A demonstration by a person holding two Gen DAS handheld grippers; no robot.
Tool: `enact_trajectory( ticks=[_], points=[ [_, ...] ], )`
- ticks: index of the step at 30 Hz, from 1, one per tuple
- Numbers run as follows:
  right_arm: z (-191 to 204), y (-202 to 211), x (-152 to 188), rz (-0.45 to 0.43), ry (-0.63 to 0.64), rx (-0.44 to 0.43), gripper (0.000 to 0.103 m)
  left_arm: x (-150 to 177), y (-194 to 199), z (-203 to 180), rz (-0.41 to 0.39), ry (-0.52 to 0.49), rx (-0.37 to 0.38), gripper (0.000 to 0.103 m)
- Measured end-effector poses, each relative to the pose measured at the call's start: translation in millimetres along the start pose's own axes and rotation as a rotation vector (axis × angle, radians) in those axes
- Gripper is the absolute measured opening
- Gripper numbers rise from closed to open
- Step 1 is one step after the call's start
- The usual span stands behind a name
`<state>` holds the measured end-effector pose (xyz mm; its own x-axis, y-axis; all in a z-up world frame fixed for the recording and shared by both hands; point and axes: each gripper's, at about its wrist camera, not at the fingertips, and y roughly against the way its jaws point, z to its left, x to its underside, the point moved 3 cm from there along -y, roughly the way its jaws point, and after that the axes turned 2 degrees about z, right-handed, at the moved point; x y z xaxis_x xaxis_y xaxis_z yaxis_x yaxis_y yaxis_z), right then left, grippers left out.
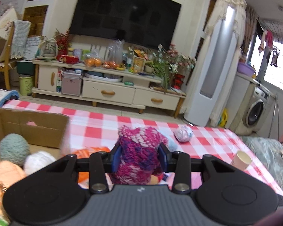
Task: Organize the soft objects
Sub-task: 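Carry the pink sock in the right tool while the left tool carries the knit hat into the box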
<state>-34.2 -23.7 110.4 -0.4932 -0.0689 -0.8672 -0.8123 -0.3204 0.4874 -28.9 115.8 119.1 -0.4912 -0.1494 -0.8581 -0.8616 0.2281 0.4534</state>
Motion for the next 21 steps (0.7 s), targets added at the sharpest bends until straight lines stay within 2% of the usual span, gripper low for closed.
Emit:
enact_trajectory(
  ticks=[11, 21],
  points=[
    [73.7, 11.5, -23.9, -0.039, 0.08, -0.133, 0.093, -15.0, 29.5, 63.8, -0.075, 0.1, -0.111, 0.04],
    [140.1, 2.9, -38.8, -0.044, 0.161, -0.222, 0.093, -21.5, 33.8, 110.9, -0.085, 0.118, -0.297, 0.041]
  ],
)
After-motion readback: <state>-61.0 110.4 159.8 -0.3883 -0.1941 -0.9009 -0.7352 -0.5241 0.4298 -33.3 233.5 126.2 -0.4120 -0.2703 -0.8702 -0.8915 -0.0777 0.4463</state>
